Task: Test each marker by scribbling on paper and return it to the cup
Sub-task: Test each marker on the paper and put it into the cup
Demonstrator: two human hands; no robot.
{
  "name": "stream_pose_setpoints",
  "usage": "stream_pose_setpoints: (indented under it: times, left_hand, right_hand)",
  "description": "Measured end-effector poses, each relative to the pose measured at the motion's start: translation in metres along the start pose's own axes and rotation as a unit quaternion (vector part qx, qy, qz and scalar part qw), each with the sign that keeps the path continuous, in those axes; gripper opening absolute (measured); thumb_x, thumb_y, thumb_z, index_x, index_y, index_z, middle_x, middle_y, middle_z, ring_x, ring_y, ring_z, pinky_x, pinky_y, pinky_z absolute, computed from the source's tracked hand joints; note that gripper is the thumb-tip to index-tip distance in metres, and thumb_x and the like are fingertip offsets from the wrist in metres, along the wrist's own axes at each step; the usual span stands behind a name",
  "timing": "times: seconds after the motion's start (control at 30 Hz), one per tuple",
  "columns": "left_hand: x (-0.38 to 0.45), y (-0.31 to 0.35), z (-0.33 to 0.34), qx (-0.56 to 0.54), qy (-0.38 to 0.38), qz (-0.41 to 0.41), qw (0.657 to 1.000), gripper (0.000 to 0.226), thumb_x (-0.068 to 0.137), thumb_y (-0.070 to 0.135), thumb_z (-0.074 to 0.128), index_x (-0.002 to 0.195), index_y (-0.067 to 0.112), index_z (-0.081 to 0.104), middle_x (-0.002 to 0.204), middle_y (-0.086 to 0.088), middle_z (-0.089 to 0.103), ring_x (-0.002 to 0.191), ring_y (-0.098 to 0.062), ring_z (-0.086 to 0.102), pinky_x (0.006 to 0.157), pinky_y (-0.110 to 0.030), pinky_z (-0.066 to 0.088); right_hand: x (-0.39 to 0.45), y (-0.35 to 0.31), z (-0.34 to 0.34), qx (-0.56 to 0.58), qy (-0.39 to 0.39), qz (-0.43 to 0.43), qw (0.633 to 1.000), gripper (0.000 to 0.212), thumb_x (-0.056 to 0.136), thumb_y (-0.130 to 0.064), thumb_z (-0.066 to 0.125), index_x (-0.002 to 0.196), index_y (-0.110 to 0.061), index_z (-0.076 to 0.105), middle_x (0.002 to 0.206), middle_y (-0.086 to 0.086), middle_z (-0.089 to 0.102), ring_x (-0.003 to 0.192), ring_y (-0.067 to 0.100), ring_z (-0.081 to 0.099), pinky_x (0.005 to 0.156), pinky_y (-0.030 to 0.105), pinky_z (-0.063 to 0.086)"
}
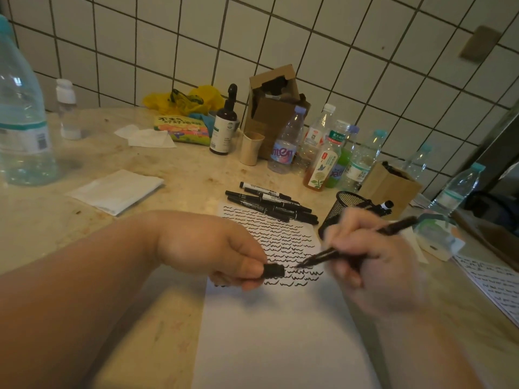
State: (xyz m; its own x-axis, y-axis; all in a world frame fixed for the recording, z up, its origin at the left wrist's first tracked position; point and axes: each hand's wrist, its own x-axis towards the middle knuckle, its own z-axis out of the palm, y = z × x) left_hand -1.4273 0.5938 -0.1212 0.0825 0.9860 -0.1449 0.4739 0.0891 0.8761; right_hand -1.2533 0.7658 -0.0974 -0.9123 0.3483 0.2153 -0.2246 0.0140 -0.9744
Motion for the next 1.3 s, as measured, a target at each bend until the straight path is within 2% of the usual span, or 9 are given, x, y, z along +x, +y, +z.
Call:
stream_pose_setpoints:
  times: [0.03,0.1,0.2,0.37,0.53,0.63,0.83,1.1,1.3]
  left_hand:
    - [-0.001,-0.002,-0.003,0.032,0.05,-0.016,0.998,0.025,0.1,0.033,0.053,0.08,0.028,0.068,0.065,0.01,0.051,0.06,-0.009,0.044,0.063,-0.024,0.038]
    - [0.003,-0.004,-0.006,0.143,0.175,-0.068,0.972,0.024,0.1,0.04,0.054,0.084,0.033,0.07,0.069,0.014,0.059,0.063,-0.004,0.051,0.065,-0.025,0.039]
    - [0.022,-0.007,0.001,0.244,0.239,-0.123,0.932,0.025,0.1,0.047,0.051,0.092,0.03,0.068,0.079,0.008,0.063,0.069,-0.007,0.056,0.061,-0.026,0.04]
    - [0.026,-0.015,0.004,0.297,0.237,-0.143,0.914,0.028,0.099,0.052,0.049,0.091,0.03,0.065,0.083,0.007,0.063,0.076,-0.009,0.059,0.069,-0.03,0.05]
    - [0.028,-0.021,0.005,0.311,0.224,-0.154,0.911,0.031,0.098,0.054,0.05,0.09,0.029,0.066,0.082,0.006,0.065,0.078,-0.013,0.061,0.073,-0.036,0.054]
    - [0.029,-0.023,0.004,0.313,0.222,-0.155,0.91,0.03,0.098,0.054,0.05,0.085,0.03,0.064,0.08,0.005,0.065,0.076,-0.013,0.061,0.072,-0.036,0.054]
    - [0.03,-0.026,0.003,0.314,0.228,-0.15,0.909,0.031,0.098,0.054,0.05,0.09,0.029,0.066,0.08,0.006,0.065,0.076,-0.011,0.061,0.069,-0.032,0.052]
    - [0.03,-0.026,0.003,0.307,0.228,-0.154,0.911,0.03,0.097,0.055,0.051,0.089,0.031,0.066,0.08,0.007,0.065,0.076,-0.011,0.062,0.07,-0.033,0.053]
    - [0.029,-0.027,0.003,0.307,0.229,-0.15,0.912,0.03,0.098,0.055,0.051,0.089,0.03,0.066,0.081,0.007,0.066,0.076,-0.011,0.062,0.072,-0.034,0.054]
  right_hand:
    - [0.0,-0.002,-0.008,-0.008,0.047,-0.007,0.999,0.021,0.065,-0.007,0.069,0.053,-0.012,0.052,0.043,0.008,0.047,0.031,0.013,0.034,0.036,0.021,0.017]
    - [-0.001,-0.001,-0.023,-0.123,0.145,0.02,0.982,0.032,0.085,-0.01,0.068,0.055,-0.015,0.056,0.046,0.006,0.051,0.036,0.015,0.038,0.037,0.022,0.023]
    - [-0.005,0.018,-0.035,-0.268,0.191,0.077,0.941,0.032,0.098,-0.021,0.061,0.067,-0.011,0.066,0.051,0.003,0.059,0.043,0.016,0.047,0.041,0.025,0.035]
    - [-0.012,0.044,-0.042,-0.249,0.247,0.109,0.93,0.026,0.094,-0.013,0.062,0.07,-0.003,0.066,0.05,0.006,0.058,0.043,0.017,0.046,0.041,0.026,0.035]
    - [-0.014,0.048,-0.042,-0.271,0.239,0.128,0.924,0.026,0.094,-0.013,0.06,0.071,-0.003,0.065,0.047,0.005,0.058,0.043,0.017,0.047,0.039,0.024,0.036]
    - [-0.013,0.05,-0.041,-0.279,0.224,0.127,0.925,0.028,0.094,-0.013,0.061,0.068,-0.005,0.064,0.048,0.006,0.059,0.044,0.017,0.048,0.041,0.026,0.038]
    - [-0.012,0.05,-0.039,-0.302,0.205,0.124,0.923,0.028,0.095,-0.016,0.061,0.068,-0.008,0.066,0.052,0.009,0.064,0.044,0.015,0.051,0.044,0.027,0.042]
    - [-0.011,0.053,-0.046,-0.31,0.234,0.13,0.912,0.027,0.093,-0.017,0.061,0.067,-0.009,0.065,0.049,0.006,0.062,0.045,0.018,0.05,0.05,0.032,0.041]
    - [-0.012,0.054,-0.053,-0.321,0.262,0.12,0.902,0.026,0.092,-0.023,0.061,0.068,-0.02,0.07,0.049,0.002,0.063,0.051,0.018,0.053,0.054,0.035,0.044]
